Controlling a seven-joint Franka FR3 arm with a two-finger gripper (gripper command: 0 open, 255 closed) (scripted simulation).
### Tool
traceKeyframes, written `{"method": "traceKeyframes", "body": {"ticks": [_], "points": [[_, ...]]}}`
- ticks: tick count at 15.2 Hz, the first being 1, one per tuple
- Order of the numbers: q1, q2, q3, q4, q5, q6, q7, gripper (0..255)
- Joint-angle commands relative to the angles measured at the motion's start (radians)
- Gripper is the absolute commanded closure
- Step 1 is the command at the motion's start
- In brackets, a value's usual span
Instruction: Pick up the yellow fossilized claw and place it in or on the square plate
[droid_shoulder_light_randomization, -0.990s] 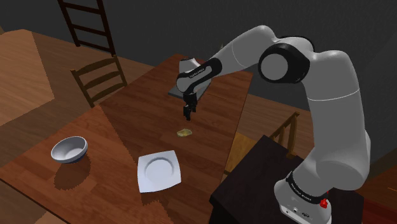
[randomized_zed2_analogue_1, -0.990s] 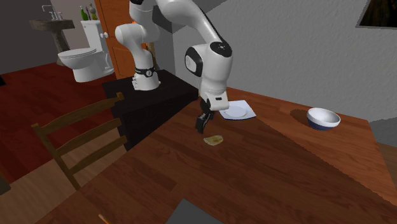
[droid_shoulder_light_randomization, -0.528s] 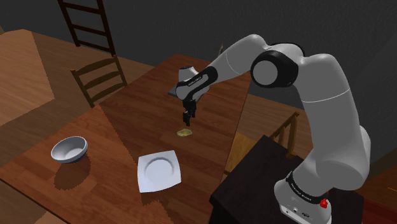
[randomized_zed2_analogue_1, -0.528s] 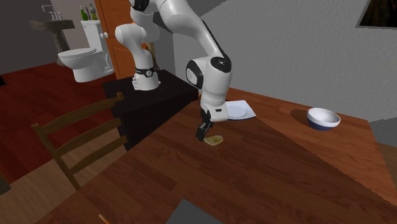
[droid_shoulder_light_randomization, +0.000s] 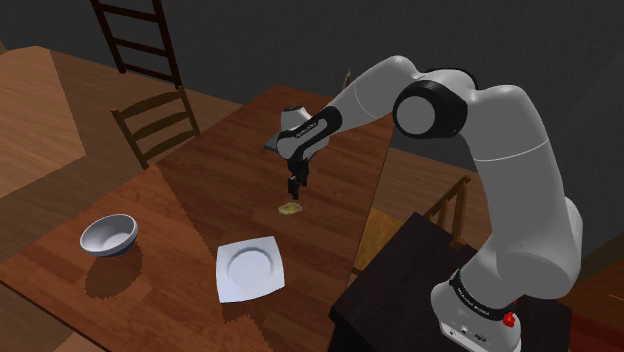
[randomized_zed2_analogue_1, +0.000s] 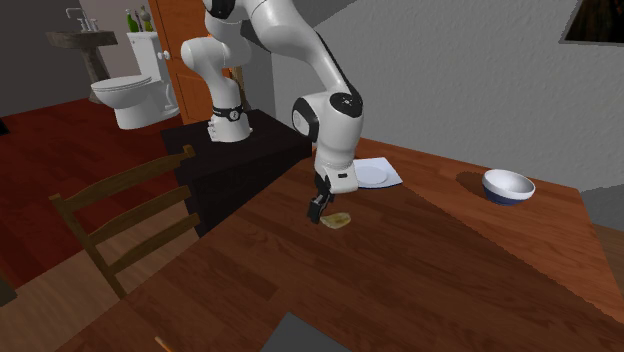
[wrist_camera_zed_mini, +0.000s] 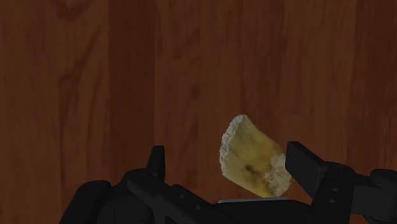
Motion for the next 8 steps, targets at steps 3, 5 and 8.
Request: {"method": "traceKeyframes", "body": {"ticks": [3,5,8], "points": [[0.000,0.000,0.000,0.000,0.000,0.000,0.000,255],[0.000,0.000,0.000,0.000,0.000,0.000,0.000,255],[0.000,0.000,0.000,0.000,0.000,0.000,0.000,255]]}}
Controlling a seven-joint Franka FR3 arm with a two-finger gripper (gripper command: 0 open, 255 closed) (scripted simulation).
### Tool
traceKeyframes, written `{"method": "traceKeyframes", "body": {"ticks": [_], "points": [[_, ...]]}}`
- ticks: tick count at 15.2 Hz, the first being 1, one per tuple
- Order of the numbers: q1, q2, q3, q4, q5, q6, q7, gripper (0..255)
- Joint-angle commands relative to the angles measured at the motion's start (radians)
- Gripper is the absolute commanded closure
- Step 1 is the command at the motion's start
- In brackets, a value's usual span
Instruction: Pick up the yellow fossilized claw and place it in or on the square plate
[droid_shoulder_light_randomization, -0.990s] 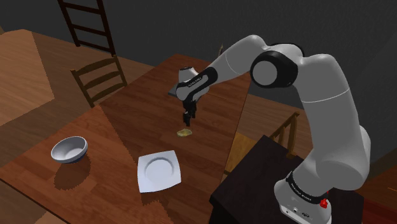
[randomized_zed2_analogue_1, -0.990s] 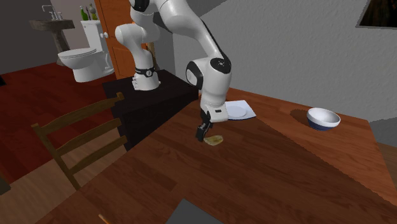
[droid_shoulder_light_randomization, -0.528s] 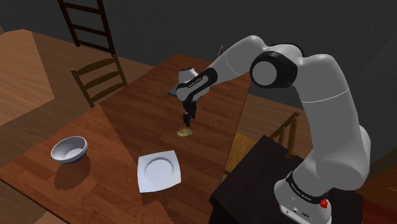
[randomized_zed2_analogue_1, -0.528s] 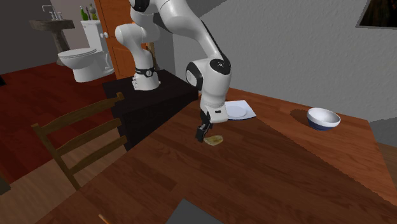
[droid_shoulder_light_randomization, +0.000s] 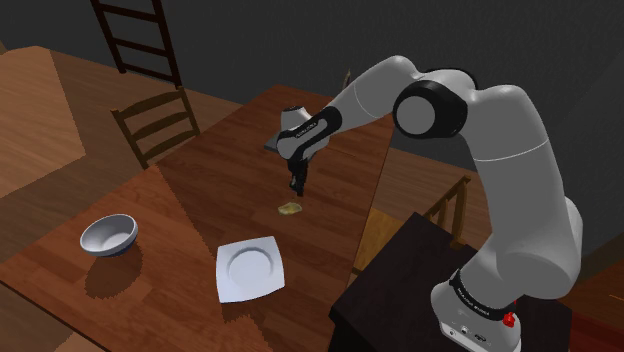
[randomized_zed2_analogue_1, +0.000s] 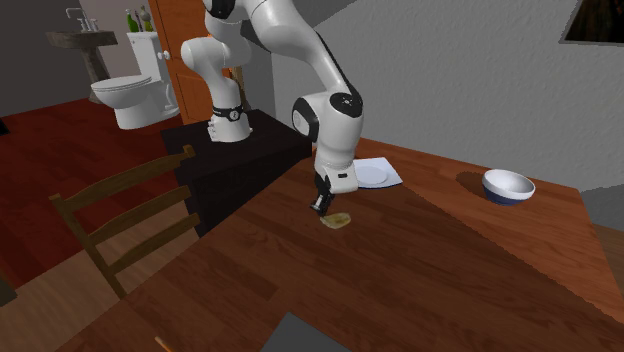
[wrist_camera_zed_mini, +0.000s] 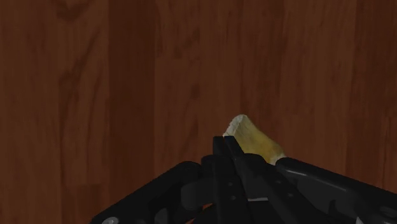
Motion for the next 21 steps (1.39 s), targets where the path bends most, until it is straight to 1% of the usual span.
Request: {"method": "traceKeyframes", "body": {"ticks": [1,3,4,6,8,15,21], "points": [[0.000,0.000,0.000,0.000,0.000,0.000,0.000,255],[0.000,0.000,0.000,0.000,0.000,0.000,0.000,255],[0.000,0.000,0.000,0.000,0.000,0.000,0.000,0],[0.007,-0.011,0.053,-0.060,-0.133,0.122,-0.292,0],[-0.005,-0.042,0.107,-0.169,-0.266,0.282,-0.571,0],[-0.003,0.038,0.097,-0.142,-0.282,0.334,-0.561,0],[-0.003,0.045,0.096,-0.140,-0.283,0.338,-0.561,0]]}}
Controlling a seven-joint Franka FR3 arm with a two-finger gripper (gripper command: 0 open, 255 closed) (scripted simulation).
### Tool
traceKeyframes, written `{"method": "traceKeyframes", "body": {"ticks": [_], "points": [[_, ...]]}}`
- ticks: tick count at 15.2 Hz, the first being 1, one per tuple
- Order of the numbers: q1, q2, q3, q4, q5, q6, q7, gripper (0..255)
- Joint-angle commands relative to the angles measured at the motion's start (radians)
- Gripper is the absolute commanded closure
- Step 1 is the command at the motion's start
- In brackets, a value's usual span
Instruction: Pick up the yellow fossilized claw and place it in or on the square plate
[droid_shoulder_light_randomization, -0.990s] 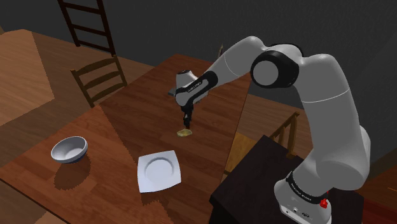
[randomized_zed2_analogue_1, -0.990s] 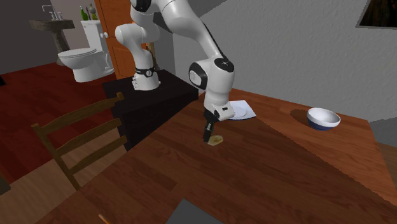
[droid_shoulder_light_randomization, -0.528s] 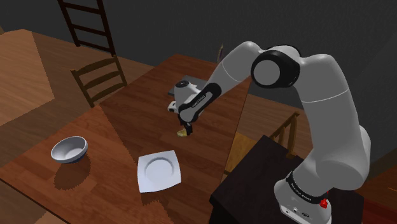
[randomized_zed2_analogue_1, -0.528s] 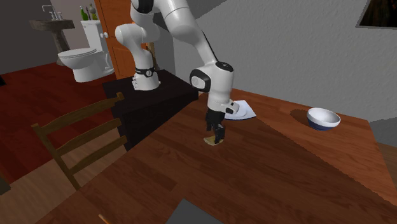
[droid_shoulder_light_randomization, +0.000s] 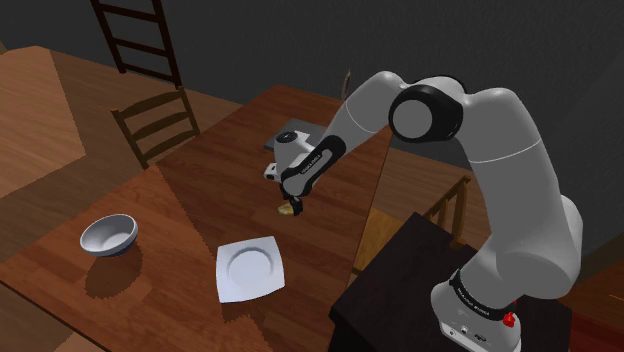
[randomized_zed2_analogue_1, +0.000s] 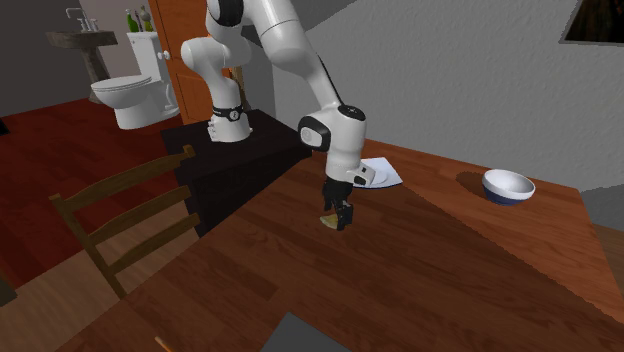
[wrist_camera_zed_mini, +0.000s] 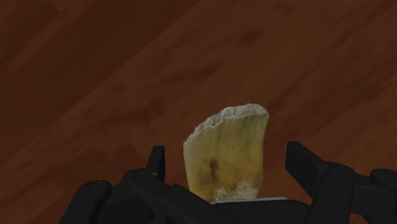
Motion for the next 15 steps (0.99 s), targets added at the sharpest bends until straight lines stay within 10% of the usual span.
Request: {"method": "traceKeyframes", "body": {"ticks": [1,3,4,15], "points": [[0.000,0.000,0.000,0.000,0.000,0.000,0.000,0],[0.000,0.000,0.000,0.000,0.000,0.000,0.000,0],[0.000,0.000,0.000,0.000,0.000,0.000,0.000,255],[-0.003,-0.024,0.004,-0.011,0.003,-0.013,-0.003,255]]}}
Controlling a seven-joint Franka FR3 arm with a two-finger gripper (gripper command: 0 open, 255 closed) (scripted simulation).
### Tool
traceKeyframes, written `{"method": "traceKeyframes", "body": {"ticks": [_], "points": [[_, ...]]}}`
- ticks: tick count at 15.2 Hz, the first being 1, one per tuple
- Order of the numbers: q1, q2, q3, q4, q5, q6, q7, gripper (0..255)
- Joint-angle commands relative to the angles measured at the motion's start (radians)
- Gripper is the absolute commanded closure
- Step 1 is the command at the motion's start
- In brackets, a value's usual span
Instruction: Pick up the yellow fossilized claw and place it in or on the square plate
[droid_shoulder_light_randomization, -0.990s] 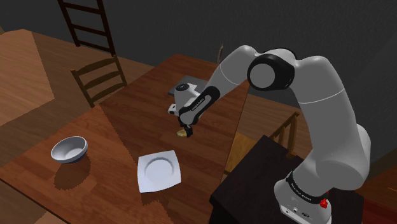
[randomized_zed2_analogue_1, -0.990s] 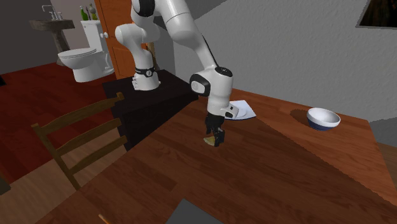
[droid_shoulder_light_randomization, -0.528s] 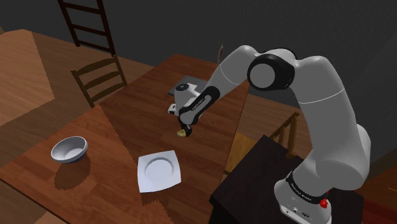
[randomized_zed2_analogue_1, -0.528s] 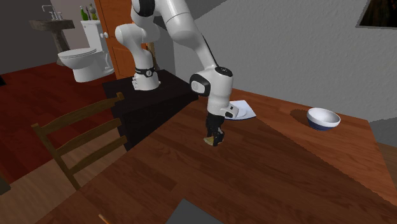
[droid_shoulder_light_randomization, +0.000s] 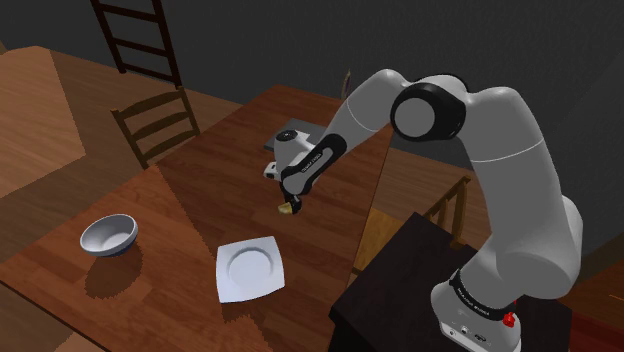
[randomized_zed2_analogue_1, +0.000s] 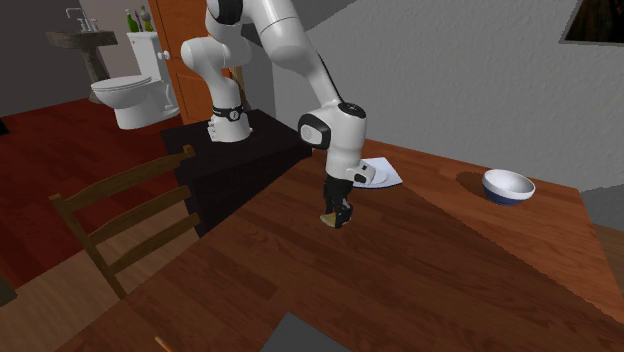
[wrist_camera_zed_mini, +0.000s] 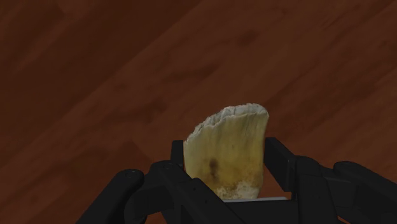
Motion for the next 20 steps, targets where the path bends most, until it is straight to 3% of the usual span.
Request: {"method": "traceKeyframes", "body": {"ticks": [1,18,20], "points": [[-0.003,-0.021,0.003,-0.009,0.003,-0.013,-0.004,255],[-0.025,-0.204,0.035,-0.060,0.036,-0.144,-0.034,255],[0.007,-0.222,0.042,-0.089,0.033,-0.136,0.009,255]]}}
